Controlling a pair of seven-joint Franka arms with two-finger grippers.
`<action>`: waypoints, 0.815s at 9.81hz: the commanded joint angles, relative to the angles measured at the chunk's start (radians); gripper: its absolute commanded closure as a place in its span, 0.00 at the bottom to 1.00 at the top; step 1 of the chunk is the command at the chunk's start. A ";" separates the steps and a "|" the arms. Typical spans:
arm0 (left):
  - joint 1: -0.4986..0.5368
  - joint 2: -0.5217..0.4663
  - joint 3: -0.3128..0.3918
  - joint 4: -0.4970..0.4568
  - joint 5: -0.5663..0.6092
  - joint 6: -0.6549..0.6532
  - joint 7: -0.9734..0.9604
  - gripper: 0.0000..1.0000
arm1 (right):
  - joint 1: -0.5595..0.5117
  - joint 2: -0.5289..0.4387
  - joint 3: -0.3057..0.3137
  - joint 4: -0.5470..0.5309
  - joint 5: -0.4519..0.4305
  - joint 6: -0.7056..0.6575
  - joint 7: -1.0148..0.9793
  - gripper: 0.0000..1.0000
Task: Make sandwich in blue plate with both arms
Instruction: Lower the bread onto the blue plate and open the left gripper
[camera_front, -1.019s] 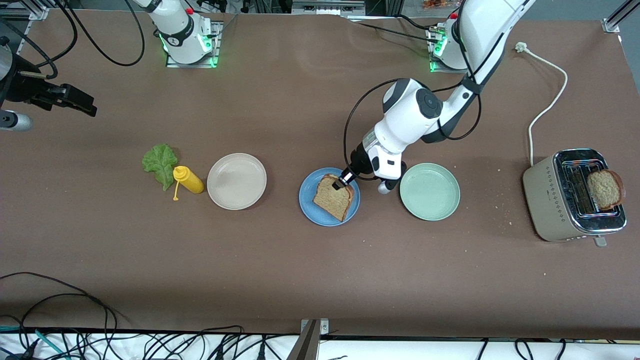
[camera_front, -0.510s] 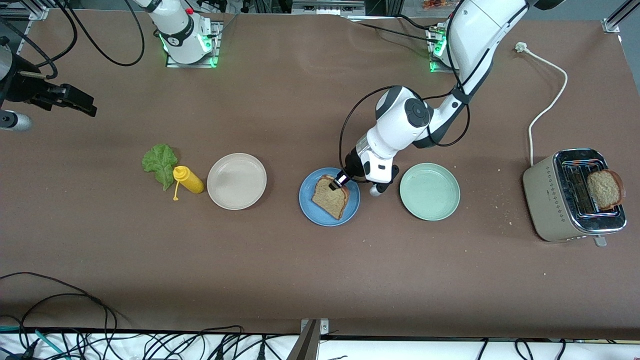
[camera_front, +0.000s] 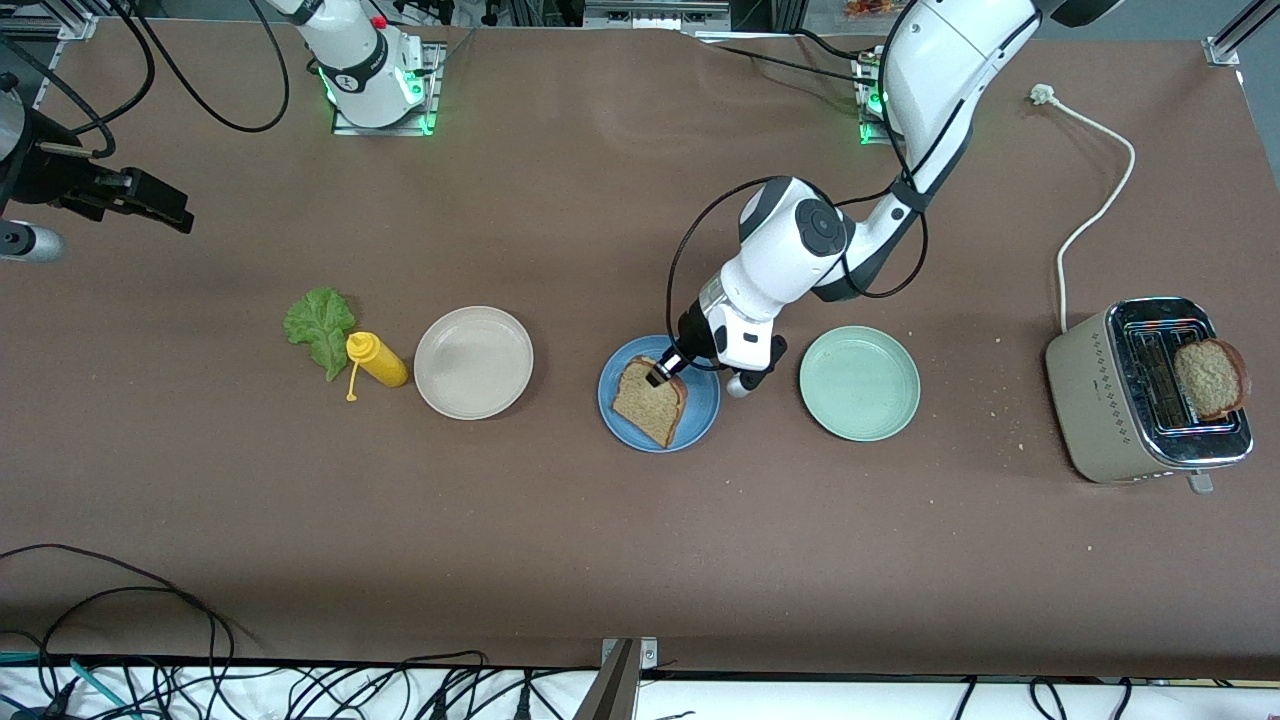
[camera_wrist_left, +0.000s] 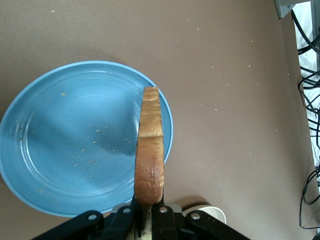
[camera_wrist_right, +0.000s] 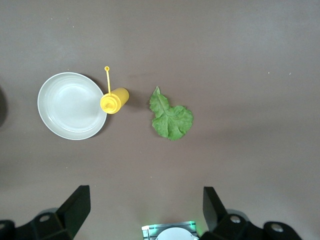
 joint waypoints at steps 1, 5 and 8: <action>-0.054 0.036 0.043 0.042 0.022 0.005 -0.007 1.00 | -0.002 0.003 0.003 0.014 -0.004 -0.017 0.009 0.00; -0.067 0.047 0.070 0.042 0.026 0.005 -0.005 1.00 | -0.002 0.001 0.003 0.014 -0.004 -0.017 0.009 0.00; -0.059 0.047 0.076 0.034 0.028 -0.006 0.001 0.77 | -0.002 0.001 0.003 0.014 -0.004 -0.019 0.009 0.00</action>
